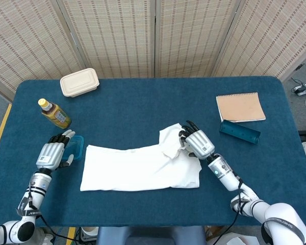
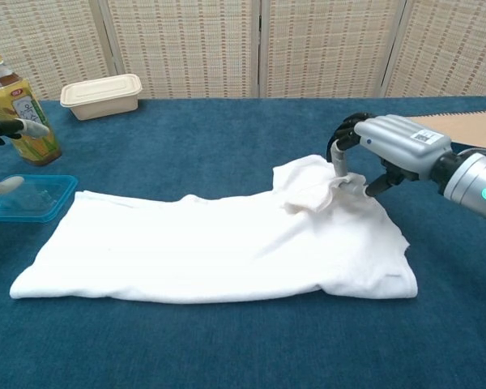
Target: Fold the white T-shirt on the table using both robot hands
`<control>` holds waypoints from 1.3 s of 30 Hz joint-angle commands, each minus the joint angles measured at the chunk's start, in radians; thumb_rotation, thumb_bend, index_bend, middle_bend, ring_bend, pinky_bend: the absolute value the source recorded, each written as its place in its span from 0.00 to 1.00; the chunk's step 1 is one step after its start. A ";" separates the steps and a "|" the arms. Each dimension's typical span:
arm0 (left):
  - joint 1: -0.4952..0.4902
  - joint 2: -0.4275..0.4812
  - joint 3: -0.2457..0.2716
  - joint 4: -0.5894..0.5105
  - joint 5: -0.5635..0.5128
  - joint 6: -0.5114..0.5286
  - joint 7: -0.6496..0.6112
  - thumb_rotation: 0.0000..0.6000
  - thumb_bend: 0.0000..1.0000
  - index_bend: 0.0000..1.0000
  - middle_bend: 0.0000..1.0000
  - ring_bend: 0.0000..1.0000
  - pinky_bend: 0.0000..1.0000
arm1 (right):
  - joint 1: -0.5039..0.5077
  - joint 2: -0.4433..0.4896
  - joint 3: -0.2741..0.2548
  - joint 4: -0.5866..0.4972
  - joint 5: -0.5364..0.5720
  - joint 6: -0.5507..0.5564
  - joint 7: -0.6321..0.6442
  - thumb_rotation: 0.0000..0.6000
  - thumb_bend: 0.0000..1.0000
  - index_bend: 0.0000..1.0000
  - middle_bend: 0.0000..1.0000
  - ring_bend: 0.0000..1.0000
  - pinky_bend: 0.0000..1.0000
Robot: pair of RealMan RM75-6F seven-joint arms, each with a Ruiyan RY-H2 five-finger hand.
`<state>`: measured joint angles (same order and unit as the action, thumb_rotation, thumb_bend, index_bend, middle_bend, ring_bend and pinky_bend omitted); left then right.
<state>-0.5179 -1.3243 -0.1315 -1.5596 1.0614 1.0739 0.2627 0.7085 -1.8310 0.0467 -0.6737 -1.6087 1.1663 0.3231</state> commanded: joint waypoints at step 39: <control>0.081 0.096 0.020 -0.080 0.136 0.108 -0.043 1.00 0.44 0.03 0.07 0.08 0.08 | -0.089 0.276 -0.021 -0.435 0.004 0.101 -0.038 1.00 0.17 0.31 0.21 0.09 0.03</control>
<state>-0.4385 -1.2293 -0.1119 -1.6381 1.1965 1.1802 0.2202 0.6760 -1.6416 0.0843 -1.0114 -1.5521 1.2066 0.2990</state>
